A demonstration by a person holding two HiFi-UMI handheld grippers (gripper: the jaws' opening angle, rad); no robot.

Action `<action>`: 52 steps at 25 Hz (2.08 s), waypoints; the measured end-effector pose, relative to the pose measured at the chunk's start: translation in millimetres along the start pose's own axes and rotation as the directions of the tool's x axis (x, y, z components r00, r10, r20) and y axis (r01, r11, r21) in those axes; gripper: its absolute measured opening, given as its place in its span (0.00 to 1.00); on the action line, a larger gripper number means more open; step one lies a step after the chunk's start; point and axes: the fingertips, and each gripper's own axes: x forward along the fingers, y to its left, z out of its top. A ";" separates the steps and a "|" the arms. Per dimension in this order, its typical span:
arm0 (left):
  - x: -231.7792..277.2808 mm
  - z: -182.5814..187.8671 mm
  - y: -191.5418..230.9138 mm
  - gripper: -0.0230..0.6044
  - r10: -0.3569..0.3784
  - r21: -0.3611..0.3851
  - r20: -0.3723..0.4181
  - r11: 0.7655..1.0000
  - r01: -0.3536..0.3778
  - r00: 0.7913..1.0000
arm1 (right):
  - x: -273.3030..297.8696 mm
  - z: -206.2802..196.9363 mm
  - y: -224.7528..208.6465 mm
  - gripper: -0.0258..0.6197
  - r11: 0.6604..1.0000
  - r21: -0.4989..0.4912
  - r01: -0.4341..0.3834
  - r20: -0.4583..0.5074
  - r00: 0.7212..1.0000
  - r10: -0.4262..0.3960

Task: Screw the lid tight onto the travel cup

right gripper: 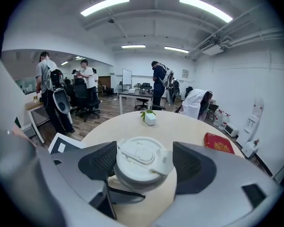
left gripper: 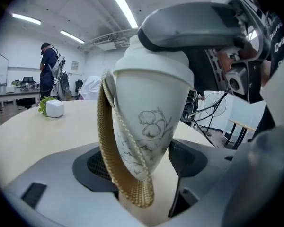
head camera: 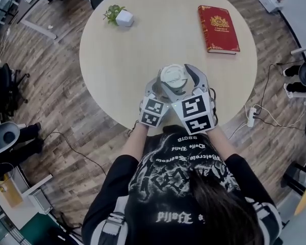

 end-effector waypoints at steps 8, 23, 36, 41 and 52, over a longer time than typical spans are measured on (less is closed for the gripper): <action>-0.1 -0.5 -2.4 0.63 -0.062 0.037 -0.017 0.997 0.062 0.998 | -14.5 16.6 -6.1 0.69 0.902 -0.201 -0.381 -0.002 0.921 0.389; 0.3 -0.9 -3.7 0.63 -0.245 0.099 -0.079 0.963 0.252 0.966 | -2.5 -25.3 4.0 0.73 -0.155 -0.704 -0.693 -0.696 0.629 0.346; 1.1 -2.1 -2.3 0.63 -0.244 0.104 -0.099 0.962 0.254 0.965 | -2.4 -34.0 20.0 0.65 -0.157 -0.631 -0.759 -0.747 0.541 0.386; 1.8 -3.9 -2.0 0.63 -0.234 0.092 -0.099 0.966 0.243 0.967 | 1.3 -32.0 21.2 0.65 0.083 -0.627 -0.774 -0.667 0.590 0.456; 1.4 -4.3 -2.4 0.63 -0.209 0.066 -0.084 0.974 0.215 0.974 | 5.2 -18.4 21.1 0.64 0.586 -0.506 -0.633 -0.376 0.773 0.511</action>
